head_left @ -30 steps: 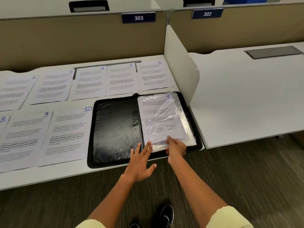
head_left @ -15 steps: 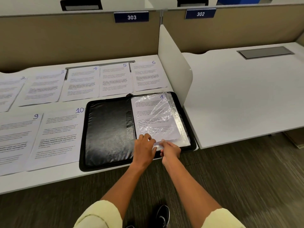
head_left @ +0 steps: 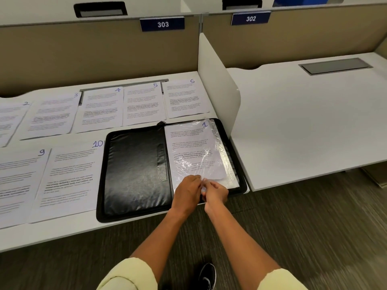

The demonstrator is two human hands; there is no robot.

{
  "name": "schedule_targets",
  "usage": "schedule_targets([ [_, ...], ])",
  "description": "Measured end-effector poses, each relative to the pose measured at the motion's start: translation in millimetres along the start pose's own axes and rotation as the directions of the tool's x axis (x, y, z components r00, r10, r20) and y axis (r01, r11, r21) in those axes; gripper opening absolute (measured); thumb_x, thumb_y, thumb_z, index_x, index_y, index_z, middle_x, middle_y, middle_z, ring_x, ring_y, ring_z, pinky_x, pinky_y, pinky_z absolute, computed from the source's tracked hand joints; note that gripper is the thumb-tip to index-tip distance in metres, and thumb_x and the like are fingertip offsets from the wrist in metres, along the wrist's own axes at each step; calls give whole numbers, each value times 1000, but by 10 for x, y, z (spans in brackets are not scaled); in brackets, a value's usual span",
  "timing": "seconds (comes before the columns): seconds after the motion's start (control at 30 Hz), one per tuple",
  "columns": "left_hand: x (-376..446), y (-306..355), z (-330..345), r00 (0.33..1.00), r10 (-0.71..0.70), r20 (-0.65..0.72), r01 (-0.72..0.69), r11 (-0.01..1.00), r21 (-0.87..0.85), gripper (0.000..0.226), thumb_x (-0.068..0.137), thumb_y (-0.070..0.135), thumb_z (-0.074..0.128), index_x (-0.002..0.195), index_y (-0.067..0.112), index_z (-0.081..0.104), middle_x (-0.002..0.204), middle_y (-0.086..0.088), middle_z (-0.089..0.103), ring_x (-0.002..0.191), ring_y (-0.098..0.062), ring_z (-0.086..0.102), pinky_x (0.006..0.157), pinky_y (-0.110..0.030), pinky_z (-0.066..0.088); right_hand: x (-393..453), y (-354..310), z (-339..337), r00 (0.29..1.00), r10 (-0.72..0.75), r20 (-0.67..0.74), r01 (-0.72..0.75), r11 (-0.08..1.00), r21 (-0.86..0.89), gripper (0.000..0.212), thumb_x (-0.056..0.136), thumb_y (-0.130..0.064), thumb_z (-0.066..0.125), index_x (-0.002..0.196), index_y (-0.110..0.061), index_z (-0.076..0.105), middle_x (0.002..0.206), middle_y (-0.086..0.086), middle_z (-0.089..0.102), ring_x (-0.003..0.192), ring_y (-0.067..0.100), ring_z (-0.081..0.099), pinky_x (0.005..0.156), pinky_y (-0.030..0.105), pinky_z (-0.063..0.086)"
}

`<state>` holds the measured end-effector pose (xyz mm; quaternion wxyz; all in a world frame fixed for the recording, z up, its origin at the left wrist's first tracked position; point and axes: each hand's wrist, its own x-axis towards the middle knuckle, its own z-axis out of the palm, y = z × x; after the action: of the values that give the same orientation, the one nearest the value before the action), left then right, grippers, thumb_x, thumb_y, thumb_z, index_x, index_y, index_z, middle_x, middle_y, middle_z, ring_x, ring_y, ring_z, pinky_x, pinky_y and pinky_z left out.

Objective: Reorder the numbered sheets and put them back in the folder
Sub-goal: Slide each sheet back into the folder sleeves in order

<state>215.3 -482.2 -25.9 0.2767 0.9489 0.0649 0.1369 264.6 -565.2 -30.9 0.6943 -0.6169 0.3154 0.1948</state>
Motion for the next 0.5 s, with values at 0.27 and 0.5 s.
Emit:
schedule_targets([
  [0.27,-53,-219,138,956,-115,269,80,987,140,73,93,55,51,154,24,24,165,-3,-3,151,-22,-13,123,-50,1,52,-126,-317,956,-183,-231,153,978,-139,10,93,-11,60,102,-15,58,96,6,64,78,23,67,63,32,48],
  [0.5,-95,-282,94,879,-227,419,103,949,297,101,74,86,-5,157,29,-5,159,0,-29,145,-23,-30,120,-52,-10,317,-289,-498,826,-562,46,466,635,-616,31,98,-28,57,128,-18,58,127,4,57,116,26,53,90,42,49],
])
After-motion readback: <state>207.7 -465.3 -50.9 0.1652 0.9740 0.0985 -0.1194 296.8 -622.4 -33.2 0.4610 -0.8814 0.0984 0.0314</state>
